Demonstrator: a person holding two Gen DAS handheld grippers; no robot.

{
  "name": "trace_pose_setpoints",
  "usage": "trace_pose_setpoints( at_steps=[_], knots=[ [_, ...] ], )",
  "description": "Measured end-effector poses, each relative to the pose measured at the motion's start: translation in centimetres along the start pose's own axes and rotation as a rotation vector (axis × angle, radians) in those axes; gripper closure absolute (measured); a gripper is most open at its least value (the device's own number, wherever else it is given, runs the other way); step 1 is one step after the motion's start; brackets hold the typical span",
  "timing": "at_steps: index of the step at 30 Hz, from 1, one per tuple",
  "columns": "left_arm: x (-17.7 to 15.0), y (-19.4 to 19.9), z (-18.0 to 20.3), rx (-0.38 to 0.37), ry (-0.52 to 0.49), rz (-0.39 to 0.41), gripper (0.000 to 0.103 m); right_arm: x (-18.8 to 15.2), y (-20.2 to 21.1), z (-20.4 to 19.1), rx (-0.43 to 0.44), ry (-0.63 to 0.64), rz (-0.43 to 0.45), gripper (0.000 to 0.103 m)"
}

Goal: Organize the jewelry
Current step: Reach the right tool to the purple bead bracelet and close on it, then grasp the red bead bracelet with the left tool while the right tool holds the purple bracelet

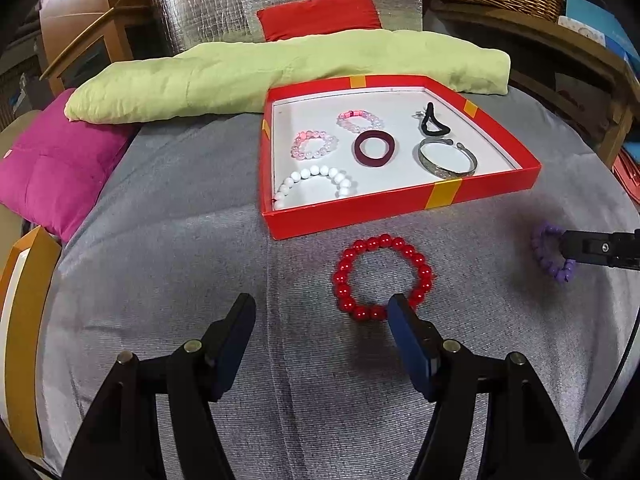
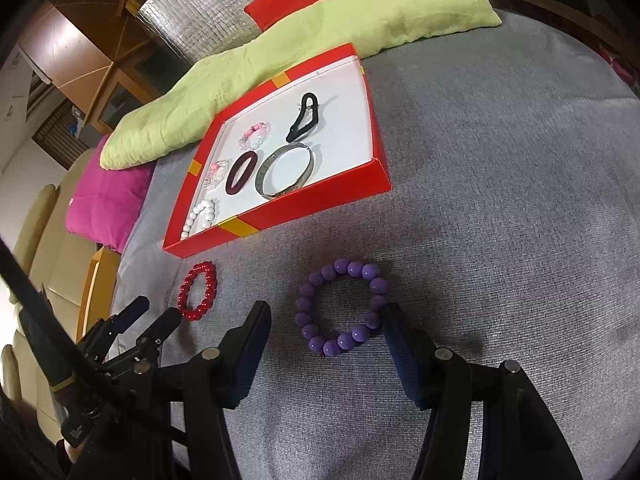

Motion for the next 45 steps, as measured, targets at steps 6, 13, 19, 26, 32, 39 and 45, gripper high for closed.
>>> trace_pose_setpoints(
  at_steps=[6, 13, 19, 26, 32, 39, 45],
  knots=[
    [0.0, -0.1, 0.4, -0.004, -0.010, -0.004, 0.034, 0.0, 0.1, 0.0, -0.002, 0.002, 0.001, 0.041],
    [-0.1, -0.2, 0.5, -0.007, -0.010, -0.007, 0.034, 0.0, 0.0, -0.1, -0.007, 0.012, 0.003, 0.041],
    [-0.1, -0.2, 0.7, -0.008, -0.012, -0.008, 0.034, -0.2, -0.3, -0.5, -0.057, 0.069, 0.005, 0.060],
    [-0.1, -0.4, 0.6, -0.013, -0.005, -0.014, 0.034, -0.4, -0.7, -0.8, -0.137, 0.146, 0.022, 0.084],
    [0.1, -0.4, -0.2, -0.035, 0.022, -0.010, 0.034, -0.2, -0.3, -0.2, -0.127, 0.127, 0.032, 0.086],
    [0.8, -0.6, -1.1, -0.095, 0.072, 0.002, 0.034, 0.1, 0.5, 0.2, -0.103, 0.096, 0.054, 0.086],
    [1.2, -1.1, -0.3, -0.147, 0.060, 0.000, 0.034, 0.2, 0.8, 1.0, -0.085, 0.046, 0.036, 0.086]
  ],
)
Point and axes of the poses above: each gripper's, at about its wrist camera, not at the fingertips, and y roughly against the way its jaws point, z to its right, x to its top, the point moved 1 cm from there along -y, roughly the way its jaws point, and after that the axes turned 1 degree about -x, right-handed, at the moved point
